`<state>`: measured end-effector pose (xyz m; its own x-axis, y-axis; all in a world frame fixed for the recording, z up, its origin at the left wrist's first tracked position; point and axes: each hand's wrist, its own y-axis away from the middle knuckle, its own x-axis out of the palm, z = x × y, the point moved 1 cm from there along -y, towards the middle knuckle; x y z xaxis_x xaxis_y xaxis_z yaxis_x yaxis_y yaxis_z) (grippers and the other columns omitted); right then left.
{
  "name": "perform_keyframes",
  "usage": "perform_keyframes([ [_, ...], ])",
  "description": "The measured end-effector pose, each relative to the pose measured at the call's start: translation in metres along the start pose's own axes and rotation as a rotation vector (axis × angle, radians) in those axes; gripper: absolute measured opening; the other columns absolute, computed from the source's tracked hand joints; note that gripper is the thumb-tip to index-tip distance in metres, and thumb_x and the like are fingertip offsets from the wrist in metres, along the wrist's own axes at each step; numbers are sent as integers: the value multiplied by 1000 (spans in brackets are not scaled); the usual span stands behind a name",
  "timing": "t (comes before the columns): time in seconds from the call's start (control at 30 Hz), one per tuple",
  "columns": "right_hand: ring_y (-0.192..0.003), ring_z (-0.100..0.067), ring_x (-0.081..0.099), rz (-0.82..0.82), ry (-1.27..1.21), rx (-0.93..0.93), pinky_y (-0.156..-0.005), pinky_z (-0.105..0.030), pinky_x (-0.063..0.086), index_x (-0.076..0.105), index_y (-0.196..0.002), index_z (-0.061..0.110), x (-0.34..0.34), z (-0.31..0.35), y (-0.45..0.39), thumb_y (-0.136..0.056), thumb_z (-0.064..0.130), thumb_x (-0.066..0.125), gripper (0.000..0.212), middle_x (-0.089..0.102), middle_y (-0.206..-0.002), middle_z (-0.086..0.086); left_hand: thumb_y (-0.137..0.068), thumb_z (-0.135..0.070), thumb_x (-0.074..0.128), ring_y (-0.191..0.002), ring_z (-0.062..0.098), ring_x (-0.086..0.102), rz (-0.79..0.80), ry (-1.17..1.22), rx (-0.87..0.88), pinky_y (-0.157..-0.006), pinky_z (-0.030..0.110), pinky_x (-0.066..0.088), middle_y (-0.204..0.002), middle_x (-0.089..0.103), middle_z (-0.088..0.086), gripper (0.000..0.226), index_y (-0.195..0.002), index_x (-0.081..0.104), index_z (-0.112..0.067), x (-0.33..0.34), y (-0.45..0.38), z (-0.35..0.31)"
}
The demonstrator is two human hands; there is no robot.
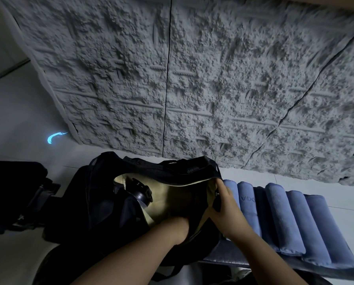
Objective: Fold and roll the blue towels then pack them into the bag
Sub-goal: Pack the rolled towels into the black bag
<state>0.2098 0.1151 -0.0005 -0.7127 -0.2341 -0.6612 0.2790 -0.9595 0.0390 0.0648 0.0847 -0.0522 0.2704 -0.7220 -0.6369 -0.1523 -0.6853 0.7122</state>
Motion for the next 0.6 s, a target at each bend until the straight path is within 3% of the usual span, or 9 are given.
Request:
perform_keyframes([
  [0.03,-98,3,39,17,-2,-4,-78,-3,35,40,-135,15,0,-1,0,-76,-6,52,64,43,-118,2,-97,-3,35,-115,33,50,-11,-17,10,-101,37,38,-109,55,16,24,-113,54,-2,-2,2,-1],
  [0.1,-108,3,37,41,-12,-17,-85,0,32,40,-138,17,-1,-4,2,-81,-2,55,62,41,-128,1,-95,-3,35,-137,38,23,-31,-99,6,-113,47,21,-138,40,17,33,-126,47,-5,-9,9,-2],
  [0.17,-113,5,36,36,-26,-35,-89,2,28,41,-136,21,-2,-4,6,-84,0,57,58,40,-129,5,-94,-8,37,-143,36,-1,-109,-156,24,-114,56,6,-152,20,12,40,-134,40,-13,-15,14,-4],
  [0.23,-109,1,44,-15,-39,-52,-88,-3,32,47,-124,28,-2,-7,10,-84,1,57,49,46,-120,6,-93,-20,42,-144,31,0,-216,-147,61,-113,58,3,-156,9,5,49,-140,31,-23,-19,19,-10],
  [0.33,-93,-4,54,-100,-92,-43,-77,-14,42,46,-98,33,-7,-9,15,-87,11,61,29,54,-99,8,-91,-33,45,-144,24,7,-421,-97,146,-113,48,12,-158,0,-6,62,-145,16,-37,-27,30,-19],
  [0.5,-87,0,59,-278,-179,96,-72,-20,44,46,-90,31,-30,-11,28,-89,35,62,16,59,-92,14,-92,-41,48,-144,15,1,-561,-127,193,-113,41,14,-157,-3,-11,75,-146,-4,-42,-36,43,-20],
  [0.6,-64,-8,53,-549,111,177,-56,-19,34,46,-74,23,-56,-38,27,-93,30,52,21,54,-68,8,-93,-41,48,-144,11,2,-599,-79,191,-113,40,14,-157,1,-10,76,-148,-4,-37,-45,51,-20],
])
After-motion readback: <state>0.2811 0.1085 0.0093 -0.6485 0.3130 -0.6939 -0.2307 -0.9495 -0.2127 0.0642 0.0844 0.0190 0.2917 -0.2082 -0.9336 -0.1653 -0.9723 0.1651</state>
